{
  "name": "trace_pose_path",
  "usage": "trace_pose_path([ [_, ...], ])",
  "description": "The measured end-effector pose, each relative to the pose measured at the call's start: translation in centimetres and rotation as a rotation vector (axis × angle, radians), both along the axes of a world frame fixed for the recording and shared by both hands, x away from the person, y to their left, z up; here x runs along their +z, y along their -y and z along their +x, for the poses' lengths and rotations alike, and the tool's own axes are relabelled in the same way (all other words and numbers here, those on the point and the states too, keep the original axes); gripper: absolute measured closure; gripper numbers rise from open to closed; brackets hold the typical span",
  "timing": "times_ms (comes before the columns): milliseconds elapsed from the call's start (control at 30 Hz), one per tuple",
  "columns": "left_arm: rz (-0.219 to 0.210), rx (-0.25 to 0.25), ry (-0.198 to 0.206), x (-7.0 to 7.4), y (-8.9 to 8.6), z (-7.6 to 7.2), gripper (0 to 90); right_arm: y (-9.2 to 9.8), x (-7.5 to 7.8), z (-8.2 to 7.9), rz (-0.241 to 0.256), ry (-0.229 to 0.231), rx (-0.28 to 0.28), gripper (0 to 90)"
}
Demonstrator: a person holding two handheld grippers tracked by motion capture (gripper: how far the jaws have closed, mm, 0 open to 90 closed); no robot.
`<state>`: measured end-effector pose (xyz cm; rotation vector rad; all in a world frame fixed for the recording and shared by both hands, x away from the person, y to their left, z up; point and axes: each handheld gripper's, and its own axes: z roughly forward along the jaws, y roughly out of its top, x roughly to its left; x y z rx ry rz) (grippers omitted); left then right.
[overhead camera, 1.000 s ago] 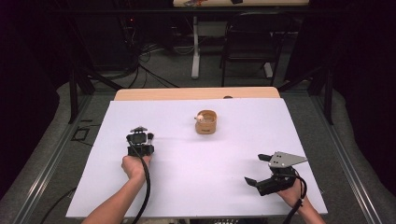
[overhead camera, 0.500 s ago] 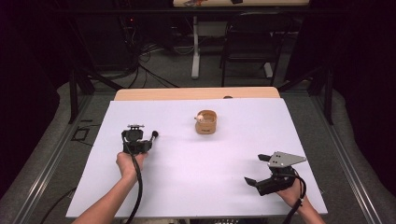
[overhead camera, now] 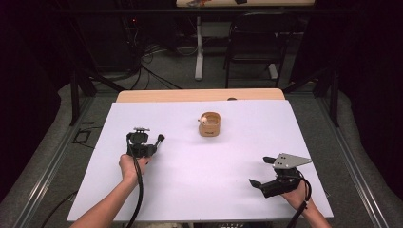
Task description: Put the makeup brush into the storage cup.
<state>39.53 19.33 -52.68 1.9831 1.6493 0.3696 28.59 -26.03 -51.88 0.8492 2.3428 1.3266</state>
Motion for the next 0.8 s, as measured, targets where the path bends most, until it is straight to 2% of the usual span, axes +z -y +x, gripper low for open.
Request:
trace_pose_path([
  [167, 0.031, -0.012, -0.045, -1.1, 0.8, 0.7, 79.5, 0.0, -0.1, 0.0, -0.005, 0.001, 0.002, 3.0],
  [233, 0.052, -0.018, -0.044, -1.1, 1.1, 0.8, 79.4, -0.1, -0.1, 0.0, -0.005, 0.001, 0.004, 2.9],
  [300, 0.070, -0.030, -0.060, -1.0, 1.2, 0.9, 79.3, -0.1, -0.1, -0.1, -0.010, 0.002, 0.009, 2.9],
  [367, 0.072, -0.028, -0.089, -1.2, 1.1, 1.1, 78.4, -0.1, 0.0, -0.2, 0.000, 0.001, 0.009, 2.9],
  [400, 0.071, -0.032, -0.084, -1.3, 1.1, 1.2, 78.0, -0.1, 0.0, -0.2, -0.003, 0.000, 0.011, 3.0],
  [533, 0.079, -0.055, -0.111, -1.1, 1.3, 1.4, 73.9, 0.0, 0.0, -0.2, -0.001, 0.001, 0.011, 3.0],
  [633, 0.099, -0.069, -0.115, -1.0, 1.2, 1.6, 78.0, -0.1, 0.1, -0.2, -0.003, 0.004, 0.013, 3.0],
  [767, 0.083, -0.099, -0.119, -0.9, 1.0, 1.7, 79.1, -0.1, 0.2, -0.2, 0.005, 0.007, 0.007, 3.1],
  [800, 0.076, -0.114, -0.109, -0.7, 0.9, 1.7, 79.1, -0.1, 0.1, -0.1, 0.006, 0.001, 0.006, 3.1],
])
